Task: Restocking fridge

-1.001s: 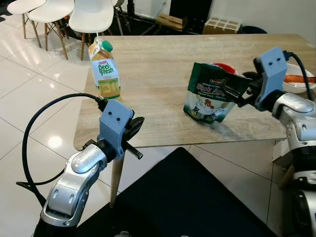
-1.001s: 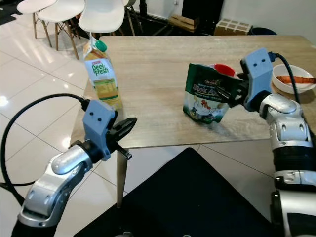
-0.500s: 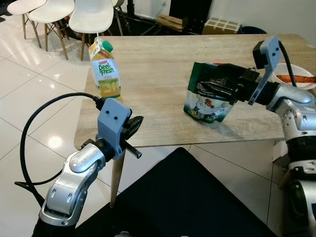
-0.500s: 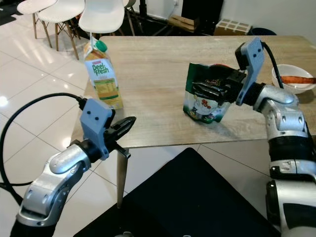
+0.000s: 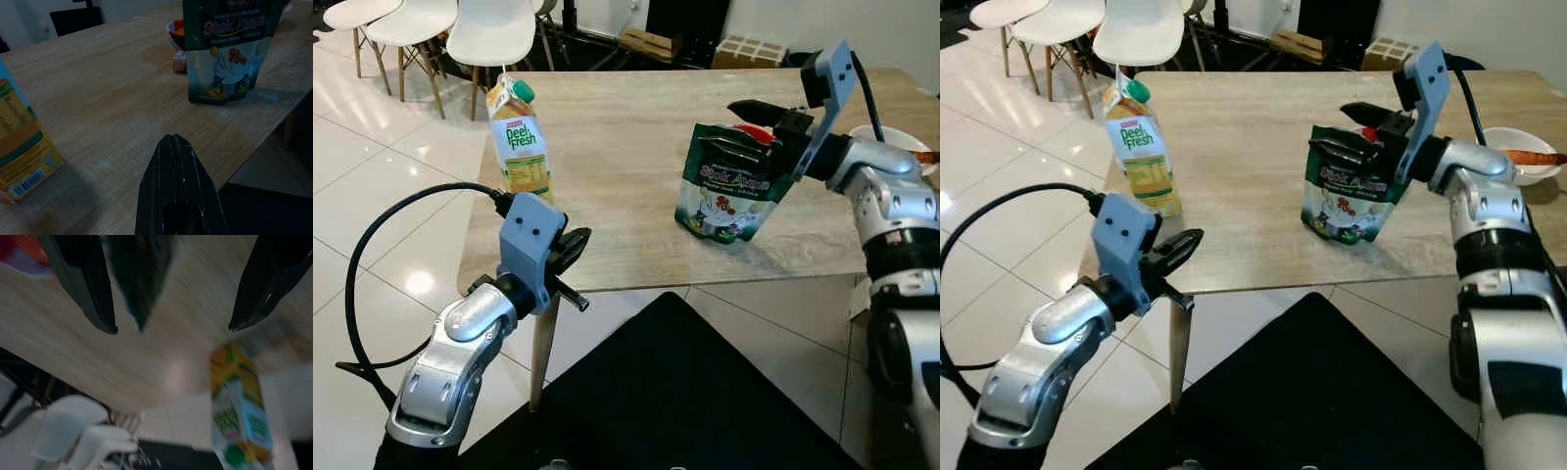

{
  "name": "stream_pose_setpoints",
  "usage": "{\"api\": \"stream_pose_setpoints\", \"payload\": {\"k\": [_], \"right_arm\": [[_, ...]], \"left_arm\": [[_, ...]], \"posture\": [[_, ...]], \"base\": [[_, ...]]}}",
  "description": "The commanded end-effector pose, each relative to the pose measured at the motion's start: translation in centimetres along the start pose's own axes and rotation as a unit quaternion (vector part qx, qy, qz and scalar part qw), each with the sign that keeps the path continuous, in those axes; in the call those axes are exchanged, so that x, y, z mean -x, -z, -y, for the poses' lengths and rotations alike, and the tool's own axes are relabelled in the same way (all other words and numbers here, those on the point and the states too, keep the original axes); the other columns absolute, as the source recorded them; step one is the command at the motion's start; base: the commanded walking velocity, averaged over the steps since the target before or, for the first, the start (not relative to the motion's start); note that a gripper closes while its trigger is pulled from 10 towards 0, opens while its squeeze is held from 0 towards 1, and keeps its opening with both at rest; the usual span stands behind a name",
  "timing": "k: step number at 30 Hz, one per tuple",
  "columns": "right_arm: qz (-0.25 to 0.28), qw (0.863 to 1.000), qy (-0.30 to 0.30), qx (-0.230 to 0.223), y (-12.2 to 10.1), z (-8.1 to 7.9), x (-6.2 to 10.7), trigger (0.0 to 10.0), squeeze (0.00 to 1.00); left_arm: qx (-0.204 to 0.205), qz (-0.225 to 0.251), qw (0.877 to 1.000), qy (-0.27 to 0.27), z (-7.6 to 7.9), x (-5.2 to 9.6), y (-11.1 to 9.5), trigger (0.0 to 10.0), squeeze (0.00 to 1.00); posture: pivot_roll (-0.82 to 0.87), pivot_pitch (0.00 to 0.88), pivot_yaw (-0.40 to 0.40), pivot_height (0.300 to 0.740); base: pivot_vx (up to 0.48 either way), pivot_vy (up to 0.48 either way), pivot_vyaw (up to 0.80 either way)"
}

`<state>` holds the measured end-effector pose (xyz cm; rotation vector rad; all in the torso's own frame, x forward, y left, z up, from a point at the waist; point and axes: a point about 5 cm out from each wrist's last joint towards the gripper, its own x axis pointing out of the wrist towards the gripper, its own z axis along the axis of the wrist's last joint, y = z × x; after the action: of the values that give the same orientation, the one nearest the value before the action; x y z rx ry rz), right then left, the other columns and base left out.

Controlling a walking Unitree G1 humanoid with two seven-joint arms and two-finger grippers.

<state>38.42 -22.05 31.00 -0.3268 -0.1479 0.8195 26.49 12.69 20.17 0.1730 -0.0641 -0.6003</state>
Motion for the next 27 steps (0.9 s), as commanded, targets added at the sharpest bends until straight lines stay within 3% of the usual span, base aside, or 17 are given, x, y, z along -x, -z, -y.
{"api": "stream_pose_setpoints", "payload": {"k": [1,5,12,27], "right_arm": [[-0.024,1.000,0.004,0.010,0.5,0.2,0.3,10.0,0.00],[-0.082,0.995,0.035,0.042,1.3,0.9,0.7,10.0,0.00],[-0.112,0.991,0.069,0.033,2.1,1.6,1.3,10.0,0.00],[-0.129,0.991,0.031,0.000,3.7,0.9,1.4,10.0,0.00]], "left_arm": [[0.004,-0.008,1.000,0.007,0.1,0.2,0.4,10.0,0.00],[0.004,-0.008,1.000,0.010,0.1,0.1,0.4,10.0,0.00],[0.007,-0.008,1.000,0.016,0.2,0.0,0.4,10.0,0.00],[0.010,-0.011,1.000,0.024,0.4,0.2,0.5,10.0,0.00]], "posture": [[-0.02,0.113,-0.054,0.740],[-0.02,0.113,-0.049,0.740],[-0.02,0.112,-0.049,0.740],[-0.02,0.114,-0.052,0.740]], "base": [[0.000,0.000,0.00],[0.000,0.000,0.00],[0.000,0.000,0.00],[0.000,0.000,0.00]]}}
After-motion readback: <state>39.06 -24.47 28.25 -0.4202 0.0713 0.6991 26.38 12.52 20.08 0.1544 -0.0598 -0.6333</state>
